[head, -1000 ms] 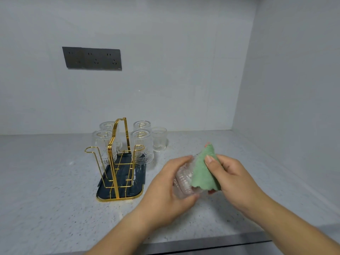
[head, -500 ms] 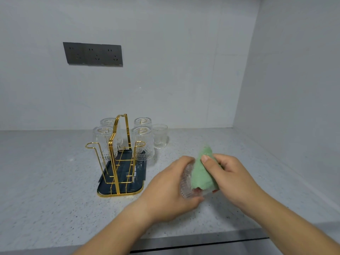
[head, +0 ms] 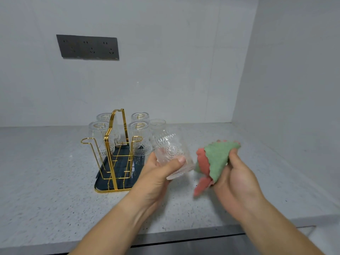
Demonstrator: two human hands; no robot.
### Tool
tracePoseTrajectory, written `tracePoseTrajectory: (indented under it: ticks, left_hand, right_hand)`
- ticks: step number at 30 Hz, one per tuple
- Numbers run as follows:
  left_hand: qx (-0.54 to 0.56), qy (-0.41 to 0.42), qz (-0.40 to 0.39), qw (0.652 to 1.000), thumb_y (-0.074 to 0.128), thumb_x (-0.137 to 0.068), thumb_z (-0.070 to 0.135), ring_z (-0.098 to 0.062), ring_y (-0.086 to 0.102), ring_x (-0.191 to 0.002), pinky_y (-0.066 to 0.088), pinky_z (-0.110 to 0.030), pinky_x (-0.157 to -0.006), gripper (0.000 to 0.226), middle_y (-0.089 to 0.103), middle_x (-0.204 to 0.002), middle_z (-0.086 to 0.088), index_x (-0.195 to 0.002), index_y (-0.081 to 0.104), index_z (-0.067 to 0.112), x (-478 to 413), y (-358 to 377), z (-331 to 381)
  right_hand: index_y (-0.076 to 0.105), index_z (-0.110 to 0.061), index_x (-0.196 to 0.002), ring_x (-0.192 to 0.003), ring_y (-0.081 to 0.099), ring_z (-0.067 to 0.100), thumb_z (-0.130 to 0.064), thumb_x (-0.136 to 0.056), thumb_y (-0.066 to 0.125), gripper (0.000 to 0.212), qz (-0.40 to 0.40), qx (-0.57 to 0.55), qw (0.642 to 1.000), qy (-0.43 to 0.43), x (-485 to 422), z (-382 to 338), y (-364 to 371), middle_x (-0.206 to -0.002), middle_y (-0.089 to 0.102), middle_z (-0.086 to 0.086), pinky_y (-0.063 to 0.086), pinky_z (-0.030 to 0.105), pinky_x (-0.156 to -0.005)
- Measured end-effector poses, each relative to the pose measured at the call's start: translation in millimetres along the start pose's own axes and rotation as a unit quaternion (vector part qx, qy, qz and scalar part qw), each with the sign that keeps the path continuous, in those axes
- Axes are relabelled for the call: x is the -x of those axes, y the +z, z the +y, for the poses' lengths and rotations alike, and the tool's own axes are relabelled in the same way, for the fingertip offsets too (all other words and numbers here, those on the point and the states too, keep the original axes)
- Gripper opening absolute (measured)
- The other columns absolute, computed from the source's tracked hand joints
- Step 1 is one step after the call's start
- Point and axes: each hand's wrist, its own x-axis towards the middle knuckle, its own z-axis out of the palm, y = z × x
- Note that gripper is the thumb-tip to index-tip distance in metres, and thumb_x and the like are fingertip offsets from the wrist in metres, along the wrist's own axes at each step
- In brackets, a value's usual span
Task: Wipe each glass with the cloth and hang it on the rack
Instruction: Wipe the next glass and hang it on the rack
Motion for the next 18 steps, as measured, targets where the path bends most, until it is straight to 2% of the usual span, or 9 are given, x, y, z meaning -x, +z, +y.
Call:
tracePoseTrajectory:
  ticks: [2, 3, 5, 7, 8, 11, 13, 15, 18]
  left_hand:
    - [-0.013, 0.024, -0.022, 0.999, 0.088, -0.074, 0.013, -0.032, 0.073, -0.094, 0.058, -0.045, -0.070, 0.076, 0.073, -0.109, -0.017, -0.138, 0.050, -0.002, 1.0, 9.1, -1.8]
    - [-0.023, 0.029, -0.021, 0.999, 0.085, -0.078, 0.009, -0.029, 0.071, -0.084, 0.052, -0.038, -0.054, 0.067, 0.072, -0.104, -0.017, -0.134, 0.051, -0.004, 2.1, 12.7, -4.1]
    - [-0.029, 0.028, -0.003, 0.999, 0.085, -0.077, 0.005, -0.014, 0.067, -0.063, 0.041, -0.023, -0.041, 0.051, 0.072, -0.088, -0.008, -0.121, 0.059, 0.002, 7.0, 22.2, -3.1]
    - [-0.025, 0.039, 0.006, 0.999, 0.085, -0.075, 0.001, -0.005, 0.063, -0.053, 0.041, -0.015, -0.041, 0.039, 0.071, -0.077, -0.001, -0.107, 0.063, 0.009, 10.3, 27.0, -2.2]
    - [-0.022, 0.041, 0.003, 0.999, 0.082, -0.078, -0.002, -0.003, 0.061, -0.050, 0.041, -0.013, -0.041, 0.036, 0.071, -0.074, 0.000, -0.106, 0.062, 0.007, 11.4, 28.1, -2.5]
    - [-0.054, 0.047, 0.013, 0.997, 0.077, -0.085, -0.004, -0.005, 0.059, -0.049, 0.040, -0.014, -0.040, 0.041, 0.067, -0.078, -0.007, -0.119, 0.054, -0.004, 11.4, 25.9, -9.3]
    - [-0.079, 0.057, 0.016, 0.995, 0.083, -0.083, -0.003, -0.011, 0.072, -0.068, 0.051, -0.016, -0.052, 0.052, 0.073, -0.088, -0.007, -0.126, 0.053, 0.001, 12.7, 24.4, -9.8]
    - [-0.091, 0.062, 0.029, 0.993, 0.081, -0.084, -0.005, -0.009, 0.077, -0.088, 0.057, -0.016, -0.069, 0.051, 0.078, -0.093, 0.003, -0.125, 0.054, 0.009, 13.1, 21.7, -9.5]
    - [-0.102, 0.076, 0.038, 0.991, 0.083, -0.085, 0.001, -0.012, 0.076, -0.095, 0.057, -0.018, -0.076, 0.050, 0.077, -0.102, 0.000, -0.125, 0.056, 0.011, 9.5, 13.5, -10.0]
  right_hand:
    - [0.057, -0.009, -0.137, -0.118, 0.064, 0.041, -0.061, -0.103, 0.021, 0.072, -0.046, -0.020, 0.998, 0.033, 2.4, 12.7, 10.1, -0.128, 0.070, 0.020, 0.055, 0.058, -0.087]
    - [0.057, -0.007, -0.137, -0.117, 0.064, 0.040, -0.059, -0.105, 0.019, 0.072, -0.059, -0.038, 0.997, 0.036, 3.6, 16.7, 15.5, -0.128, 0.070, 0.021, 0.051, 0.058, -0.096]
    - [0.057, -0.007, -0.138, -0.123, 0.064, 0.035, -0.052, -0.108, 0.019, 0.066, -0.068, -0.075, 0.994, 0.032, 7.5, 21.7, 24.3, -0.128, 0.070, 0.020, 0.042, 0.052, -0.112]
    - [0.054, -0.007, -0.142, -0.128, 0.062, 0.034, -0.052, -0.108, 0.019, 0.067, -0.081, -0.100, 0.991, 0.029, 9.1, 26.7, 28.8, -0.132, 0.068, 0.020, 0.035, 0.048, -0.119]
    - [0.054, -0.006, -0.143, -0.130, 0.060, 0.034, -0.053, -0.107, 0.018, 0.069, -0.091, -0.109, 0.989, 0.035, 9.2, 29.8, 29.6, -0.135, 0.066, 0.020, 0.032, 0.048, -0.121]
    - [0.053, -0.006, -0.145, -0.134, 0.058, 0.033, -0.059, -0.105, 0.013, 0.077, -0.118, -0.111, 0.985, 0.060, 11.5, 42.2, 30.4, -0.140, 0.063, 0.018, 0.027, 0.050, -0.123]
    - [0.050, -0.006, -0.147, -0.138, 0.054, 0.031, -0.061, -0.105, 0.014, 0.078, -0.132, -0.128, 0.980, 0.070, 15.9, 50.8, 30.5, -0.143, 0.061, 0.017, 0.023, 0.048, -0.125]
    - [0.047, -0.006, -0.149, -0.140, 0.052, 0.029, -0.061, -0.104, 0.017, 0.077, -0.143, -0.124, 0.979, 0.071, 21.3, 56.9, 28.6, -0.145, 0.059, 0.016, 0.021, 0.046, -0.127]
    - [0.044, -0.012, -0.151, -0.138, 0.055, 0.027, -0.065, -0.100, 0.020, 0.078, -0.145, -0.071, 0.985, 0.058, 26.5, 59.4, 21.2, -0.146, 0.059, 0.014, 0.025, 0.050, -0.125]
